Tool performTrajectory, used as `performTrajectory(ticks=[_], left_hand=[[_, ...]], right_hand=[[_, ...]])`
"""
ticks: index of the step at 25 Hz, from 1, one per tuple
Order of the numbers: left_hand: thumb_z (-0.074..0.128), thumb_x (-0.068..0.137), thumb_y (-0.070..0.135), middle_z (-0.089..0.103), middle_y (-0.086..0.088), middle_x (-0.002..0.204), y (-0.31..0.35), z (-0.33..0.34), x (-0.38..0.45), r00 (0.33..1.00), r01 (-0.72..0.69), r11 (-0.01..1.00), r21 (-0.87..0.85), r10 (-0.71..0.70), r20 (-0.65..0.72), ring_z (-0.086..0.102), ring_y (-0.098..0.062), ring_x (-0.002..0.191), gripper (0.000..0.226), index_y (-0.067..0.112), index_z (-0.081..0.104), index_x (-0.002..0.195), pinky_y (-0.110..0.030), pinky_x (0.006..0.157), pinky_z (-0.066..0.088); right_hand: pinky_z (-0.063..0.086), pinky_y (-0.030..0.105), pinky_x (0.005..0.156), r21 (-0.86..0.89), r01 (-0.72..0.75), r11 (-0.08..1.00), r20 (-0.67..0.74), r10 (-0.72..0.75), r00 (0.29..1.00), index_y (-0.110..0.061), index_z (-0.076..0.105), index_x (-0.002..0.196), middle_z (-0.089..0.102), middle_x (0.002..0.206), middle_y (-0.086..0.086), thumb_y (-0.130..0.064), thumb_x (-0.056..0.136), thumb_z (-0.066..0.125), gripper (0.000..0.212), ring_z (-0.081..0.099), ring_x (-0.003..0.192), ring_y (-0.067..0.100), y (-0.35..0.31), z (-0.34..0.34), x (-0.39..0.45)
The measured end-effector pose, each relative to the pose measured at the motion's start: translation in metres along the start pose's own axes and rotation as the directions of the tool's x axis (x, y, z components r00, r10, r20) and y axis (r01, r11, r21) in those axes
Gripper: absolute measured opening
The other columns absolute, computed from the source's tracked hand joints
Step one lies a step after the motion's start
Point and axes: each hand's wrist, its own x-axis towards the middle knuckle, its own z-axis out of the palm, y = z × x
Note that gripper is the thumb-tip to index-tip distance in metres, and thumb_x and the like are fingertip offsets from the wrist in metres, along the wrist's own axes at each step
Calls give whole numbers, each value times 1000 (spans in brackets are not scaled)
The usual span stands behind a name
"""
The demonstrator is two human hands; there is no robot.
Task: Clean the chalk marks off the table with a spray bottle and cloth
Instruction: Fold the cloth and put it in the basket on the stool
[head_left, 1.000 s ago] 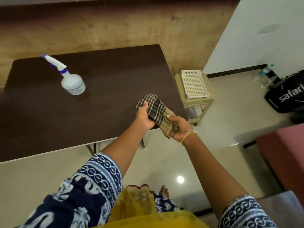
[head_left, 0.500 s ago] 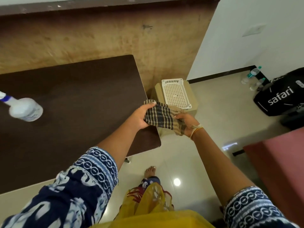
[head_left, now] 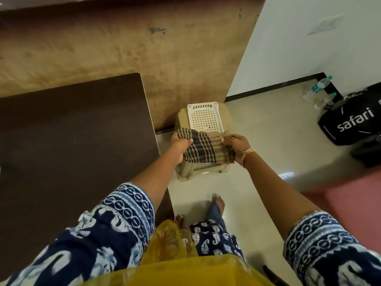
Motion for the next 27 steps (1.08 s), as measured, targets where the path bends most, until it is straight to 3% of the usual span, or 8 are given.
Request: performTrajectory(ticks=[5,8,11,16,21,23,27], left_hand=[[56,92,-3,53,-10,132,7,54,37,997,45,999,10,-45,-60,52,-24,103,51,18,44,137,-39,82,49],[55,92,-3,52,-11,134,3,78,63,991,67,996,53,-60,-123,53,-26,113,50,15,45,137,-37,84,46],[49,94,-4,50,-10,137,1,90,89,981,99,994,50,-89,-172,49,-30,122,51,17,41,140,-39,83,44],[40,96,-5,57,-9,126,-13,97,146,975,121,992,24,-115,-190,52,-23,96,46,16,47,136,-36,68,47],[40,94,-9,57,-8,126,-37,97,205,976,66,997,48,-54,-210,52,-24,99,50,16,48,136,-35,75,48],[39,94,-10,55,-6,118,-45,98,222,977,18,995,102,5,-215,53,-24,104,48,15,49,135,-35,81,47],[45,89,-13,57,-8,123,-57,95,237,975,-49,967,251,101,-198,53,-25,116,51,11,51,134,-30,84,47]], right_hand=[[52,52,92,-180,-29,983,-55,20,998,-1,66,111,68,111,18,-5,76,71,35,64,105,37,-8,-30,81],[53,49,93,-308,7,951,-60,-26,998,-2,69,104,69,109,18,-3,79,71,25,64,102,35,-16,-41,113],[52,43,94,-351,27,936,-36,-42,998,-2,67,110,68,110,16,-2,79,72,31,62,96,28,-16,-44,147],[50,43,98,-503,55,862,20,-52,998,-7,64,118,66,116,13,-10,78,76,42,62,107,30,2,-32,211],[50,38,96,-593,85,801,21,-90,996,-9,63,118,66,118,12,-13,79,74,41,61,109,31,28,-20,266],[49,34,94,-618,84,782,4,-104,995,-10,62,119,65,118,12,-13,80,72,41,61,109,30,37,-19,281],[50,35,90,-713,100,694,12,-131,991,-11,60,117,65,116,14,-12,83,66,34,61,105,31,51,-17,293]])
